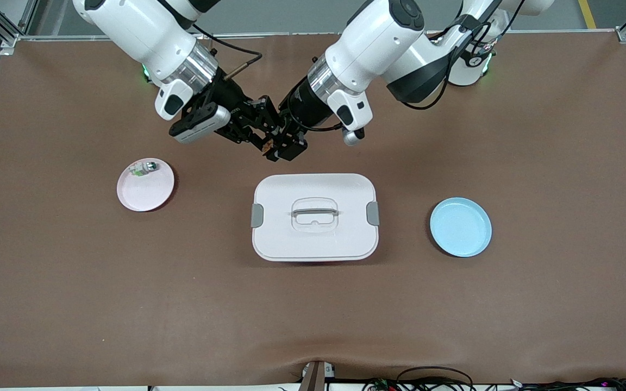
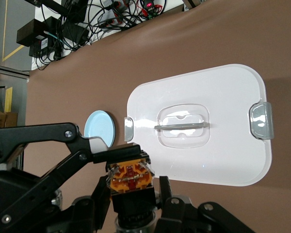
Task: Transfer orange switch to right arm and place
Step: 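Grasp the switch with the right gripper and open the left gripper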
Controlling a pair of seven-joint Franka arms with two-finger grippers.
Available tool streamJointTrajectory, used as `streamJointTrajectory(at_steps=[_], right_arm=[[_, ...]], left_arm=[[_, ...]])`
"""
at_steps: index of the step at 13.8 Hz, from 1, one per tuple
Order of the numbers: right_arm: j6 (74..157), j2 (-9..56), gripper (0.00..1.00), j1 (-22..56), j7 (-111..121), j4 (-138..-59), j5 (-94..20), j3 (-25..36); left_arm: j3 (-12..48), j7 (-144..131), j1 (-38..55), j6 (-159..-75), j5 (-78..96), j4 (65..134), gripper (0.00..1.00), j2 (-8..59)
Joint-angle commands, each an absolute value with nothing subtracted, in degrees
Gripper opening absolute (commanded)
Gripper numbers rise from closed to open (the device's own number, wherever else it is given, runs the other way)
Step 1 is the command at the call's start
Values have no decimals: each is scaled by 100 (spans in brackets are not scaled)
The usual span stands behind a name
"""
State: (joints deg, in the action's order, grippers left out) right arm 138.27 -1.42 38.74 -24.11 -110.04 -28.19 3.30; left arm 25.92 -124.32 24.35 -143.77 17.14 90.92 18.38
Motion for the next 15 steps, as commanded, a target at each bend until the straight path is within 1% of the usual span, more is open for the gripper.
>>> streamJointTrajectory(at_steps=[1, 5, 6, 8, 10, 12, 13, 15], right_arm=[[13781, -97, 0, 3885, -2549, -10881, -2953, 334], [13694, -114, 0, 3885, -2391, -10881, -2778, 360], [13580, -123, 0, 3876, -2173, -10872, -2473, 369], [13055, -132, 0, 3719, -1428, -10872, -1612, 404], [12274, -193, 0, 3543, -629, -10837, -1180, 413], [11640, -202, 0, 3358, 889, -10741, -469, 404], [11402, -220, 0, 3253, 1566, -10679, -335, 404], [11268, -298, 0, 3103, 2587, -10722, -90, 404]], left_arm=[[2602, -12560, 2461, -14423, 1617, 8991, 100, 1837], [2558, -12507, 2408, -14414, 1600, 9009, 100, 1846], [2558, -12507, 2356, -14414, 1486, 9009, 100, 1837], [2558, -12516, 2259, -14405, 1161, 9000, 100, 1793], [2558, -12498, 2032, -14370, 1134, 8991, 100, 1688], [2558, -12472, 1846, -14300, 1134, 8991, 100, 1530], [2558, -12446, 1776, -14300, 1125, 8991, 100, 1529], [2566, -12384, 1583, -14108, 1055, 8991, 100, 1451]])
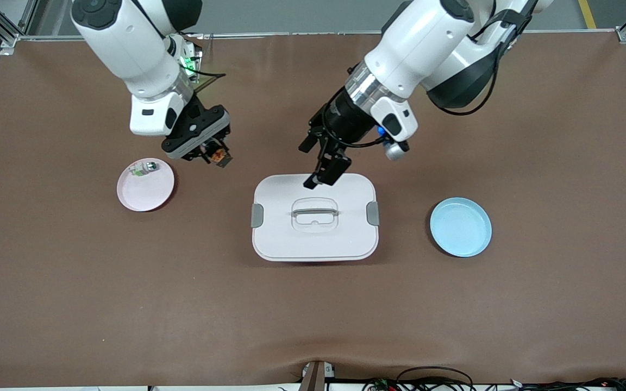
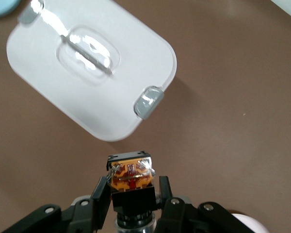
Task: Transfer orange switch to right arm and place
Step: 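Carry the switch to the pink plate while the left gripper withdraws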
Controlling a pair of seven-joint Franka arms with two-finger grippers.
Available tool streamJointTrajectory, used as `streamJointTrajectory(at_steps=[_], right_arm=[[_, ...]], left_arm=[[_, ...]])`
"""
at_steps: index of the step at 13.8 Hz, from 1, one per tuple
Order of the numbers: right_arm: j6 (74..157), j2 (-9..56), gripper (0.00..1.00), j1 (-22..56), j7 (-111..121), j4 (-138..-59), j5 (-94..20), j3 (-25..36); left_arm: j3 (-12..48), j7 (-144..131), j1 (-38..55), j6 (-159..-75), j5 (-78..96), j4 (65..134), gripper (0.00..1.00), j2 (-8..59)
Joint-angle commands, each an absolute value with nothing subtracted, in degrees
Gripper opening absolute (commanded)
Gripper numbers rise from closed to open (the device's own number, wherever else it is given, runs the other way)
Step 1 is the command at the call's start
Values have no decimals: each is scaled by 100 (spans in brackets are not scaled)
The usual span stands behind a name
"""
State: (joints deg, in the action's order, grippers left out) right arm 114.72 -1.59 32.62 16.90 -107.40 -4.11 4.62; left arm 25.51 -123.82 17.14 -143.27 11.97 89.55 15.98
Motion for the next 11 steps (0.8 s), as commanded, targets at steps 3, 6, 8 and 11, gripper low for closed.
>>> streamJointTrajectory(at_steps=[3, 6, 8, 11], right_arm=[[11241, -299, 0, 2726, 4161, -10819, 70, 404], [11320, -299, 0, 2270, 5576, -11064, 62, 396], [11434, -395, 0, 1970, 6307, -11345, 44, 396], [11942, -527, 0, 1592, 7212, -12100, -52, 404]], left_arm=[[2575, -11720, 1310, -13643, 1028, 8991, 100, 1266], [2514, -10524, 1179, -13036, 1028, 8982, 100, 1073], [2523, -9149, 924, -12396, 1028, 8956, 100, 967], [2513, -7448, 424, -11542, 1072, 8807, 100, 844]])
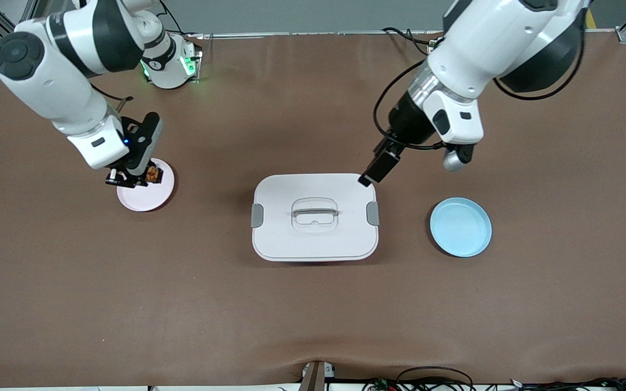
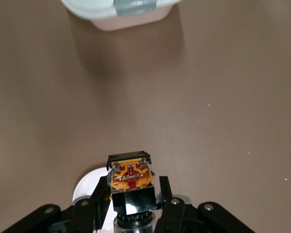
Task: Transfer orange switch to right arm and place
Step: 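Carry the switch to the pink plate while the left gripper withdraws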
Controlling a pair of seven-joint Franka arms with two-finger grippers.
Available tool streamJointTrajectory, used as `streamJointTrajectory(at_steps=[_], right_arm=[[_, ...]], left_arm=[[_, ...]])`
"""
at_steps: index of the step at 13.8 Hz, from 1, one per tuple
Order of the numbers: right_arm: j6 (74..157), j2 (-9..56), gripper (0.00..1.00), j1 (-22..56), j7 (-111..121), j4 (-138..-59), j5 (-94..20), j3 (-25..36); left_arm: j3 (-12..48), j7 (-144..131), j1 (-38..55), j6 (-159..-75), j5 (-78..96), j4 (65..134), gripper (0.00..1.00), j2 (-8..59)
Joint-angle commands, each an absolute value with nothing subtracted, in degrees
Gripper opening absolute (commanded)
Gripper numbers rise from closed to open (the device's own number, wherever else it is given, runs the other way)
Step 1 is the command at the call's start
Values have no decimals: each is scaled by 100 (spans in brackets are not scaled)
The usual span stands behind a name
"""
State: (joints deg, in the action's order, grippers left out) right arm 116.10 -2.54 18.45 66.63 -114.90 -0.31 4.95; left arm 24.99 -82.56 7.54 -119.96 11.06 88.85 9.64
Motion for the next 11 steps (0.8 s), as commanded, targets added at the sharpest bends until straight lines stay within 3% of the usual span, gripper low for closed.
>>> streamJointTrajectory(at_steps=[1, 3, 5, 11], right_arm=[[12301, -562, 0, 1443, 7477, -12433, -61, 404], [13057, -624, 0, 1153, 7908, -13075, -88, 404], [13262, -572, 0, 950, 8391, -13323, -271, 413], [14316, -247, 0, 203, 10850, -14176, -2308, 448]], left_arm=[[2505, -6992, 291, -11262, 1072, 8702, 100, 844], [2496, -5632, -86, -10577, 1072, 8509, 100, 853], [2496, -4444, -543, -10118, 1029, 8482, 100, 844], [2487, -1525, -2099, -9309, 1029, 8455, 100, 844]])
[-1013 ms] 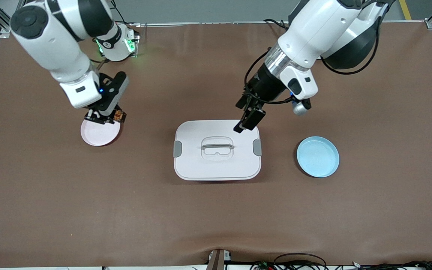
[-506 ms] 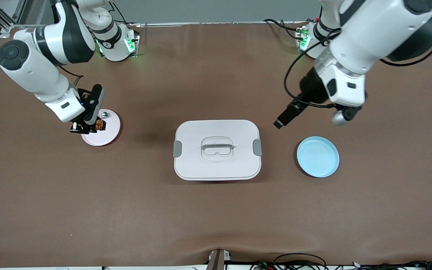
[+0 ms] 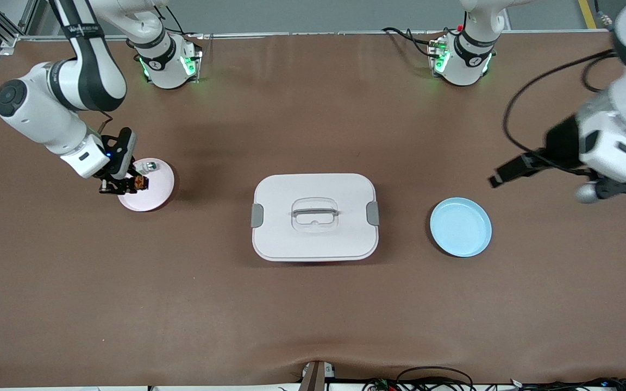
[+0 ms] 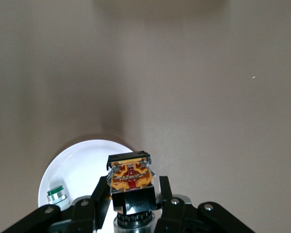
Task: Transfer orange switch to right arm and place
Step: 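Carry the switch to the pink plate while the left gripper withdraws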
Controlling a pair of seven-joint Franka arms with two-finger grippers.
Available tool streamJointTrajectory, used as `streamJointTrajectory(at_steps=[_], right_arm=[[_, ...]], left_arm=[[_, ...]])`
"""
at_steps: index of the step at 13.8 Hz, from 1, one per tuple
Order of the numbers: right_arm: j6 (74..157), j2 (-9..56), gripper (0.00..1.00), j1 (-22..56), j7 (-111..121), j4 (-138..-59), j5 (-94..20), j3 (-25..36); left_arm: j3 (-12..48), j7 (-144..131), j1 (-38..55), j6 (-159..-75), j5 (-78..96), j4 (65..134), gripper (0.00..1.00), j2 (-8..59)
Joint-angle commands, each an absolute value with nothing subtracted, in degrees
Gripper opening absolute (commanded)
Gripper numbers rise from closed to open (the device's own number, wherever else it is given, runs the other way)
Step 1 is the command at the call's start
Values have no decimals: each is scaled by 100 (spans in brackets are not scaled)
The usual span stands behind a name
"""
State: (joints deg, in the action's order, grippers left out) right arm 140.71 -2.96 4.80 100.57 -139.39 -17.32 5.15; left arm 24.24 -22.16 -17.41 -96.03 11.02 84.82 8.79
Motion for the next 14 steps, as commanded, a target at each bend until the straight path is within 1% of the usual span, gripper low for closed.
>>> streamJointTrajectory(at_steps=[1, 3, 5, 8, 11, 14], right_arm=[[14343, -81, 0, 46, 11281, -14185, -2607, 448], [14693, 192, 0, -123, 11706, -14238, -2777, 448], [15508, 385, 0, -88, 11681, -14474, -2786, 448], [16319, 913, 0, -70, 11681, -14511, -2847, 439], [16672, 1195, 0, 245, 11681, -14519, -3312, 431], [16839, 1266, 0, 640, 11681, -14598, -3865, 431]], left_arm=[[2479, -1155, -2344, -9255, 994, 8490, 100, 844], [2487, -373, -2706, -9141, 792, 8525, 100, 791], [2487, -19, -2900, -9184, 572, 8726, 100, 546], [2487, 280, -2962, -9403, 457, 9323, 100, 19], [2496, 299, -2997, -9668, 457, 9737, 100, -298], [2505, 299, -2988, -9694, 457, 9703, 100, -290]])
